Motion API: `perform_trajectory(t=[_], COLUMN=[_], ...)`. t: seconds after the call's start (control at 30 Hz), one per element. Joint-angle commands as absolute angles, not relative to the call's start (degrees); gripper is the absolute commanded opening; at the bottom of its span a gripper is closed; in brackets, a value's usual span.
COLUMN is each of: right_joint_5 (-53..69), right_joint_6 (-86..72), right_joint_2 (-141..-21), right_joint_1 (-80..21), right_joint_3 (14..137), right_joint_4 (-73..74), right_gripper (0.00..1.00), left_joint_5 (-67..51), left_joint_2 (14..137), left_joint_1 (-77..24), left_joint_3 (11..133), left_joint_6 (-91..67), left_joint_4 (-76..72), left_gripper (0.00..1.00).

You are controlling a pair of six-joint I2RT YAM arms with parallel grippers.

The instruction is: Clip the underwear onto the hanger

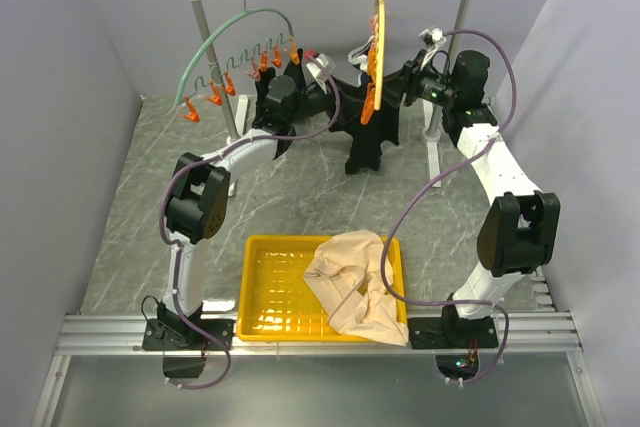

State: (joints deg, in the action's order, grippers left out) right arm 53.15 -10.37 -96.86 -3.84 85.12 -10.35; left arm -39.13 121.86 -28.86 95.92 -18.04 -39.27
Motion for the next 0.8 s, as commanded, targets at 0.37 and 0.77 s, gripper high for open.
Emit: perform_trajectory(t=[0.37,0.77], right_joint_5=[51.15,50.80], right_joint_6=[-8.88,-7.65], right_joint_2=[-94.92,-93.96], right_joint_1=[-1.41,-0.26], right_joint_3=[89.82,89.47], right_joint_4=[-6.33,-4.04], right_gripper=[0.70,0.71], left_joint_5=[-33.40,-31.29], left_joint_2=[114.79,110.30], left_joint_1=[-30.67,-30.41], left_joint_3=[90.18,83.49], left_joint_6=[-8.00,-2.64], left_joint_4=[-36.39,-35.42], left_gripper=[0.81,0.82])
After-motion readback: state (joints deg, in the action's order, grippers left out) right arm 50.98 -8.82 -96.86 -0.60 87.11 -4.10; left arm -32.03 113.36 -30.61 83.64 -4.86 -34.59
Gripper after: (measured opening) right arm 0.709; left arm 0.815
